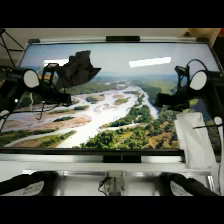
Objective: Fold the shirts.
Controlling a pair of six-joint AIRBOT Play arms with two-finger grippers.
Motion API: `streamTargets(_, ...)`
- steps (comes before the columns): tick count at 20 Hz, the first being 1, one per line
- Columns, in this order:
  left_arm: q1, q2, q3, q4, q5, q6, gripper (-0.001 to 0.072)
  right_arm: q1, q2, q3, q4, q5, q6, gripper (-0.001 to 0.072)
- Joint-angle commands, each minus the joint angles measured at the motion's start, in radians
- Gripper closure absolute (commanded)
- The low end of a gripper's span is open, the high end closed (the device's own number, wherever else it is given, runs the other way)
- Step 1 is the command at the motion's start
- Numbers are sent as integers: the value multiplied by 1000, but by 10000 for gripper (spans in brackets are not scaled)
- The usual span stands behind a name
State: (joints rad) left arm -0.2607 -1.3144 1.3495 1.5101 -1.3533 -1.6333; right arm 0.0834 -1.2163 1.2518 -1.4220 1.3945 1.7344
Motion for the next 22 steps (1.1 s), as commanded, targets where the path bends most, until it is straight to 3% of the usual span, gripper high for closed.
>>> streamTargets(1,1,1,0,0,0,0,1,1,0,1,0,0,0,34)
streamTargets(13,1,1,0,0,0,0,1,1,0,1,0,0,0,34)
streamTargets(15,1,0,0,0,1,0,1,1,0,1,1,-64,0,33)
streamTargets(18,0,-5,0,-85,18,-94,1,1,-2,1,0,-146,-4,34)
streamTargets(22,1,-50,0,-138,175,-186,1,1,-2,1,-23,-173,-29,34)
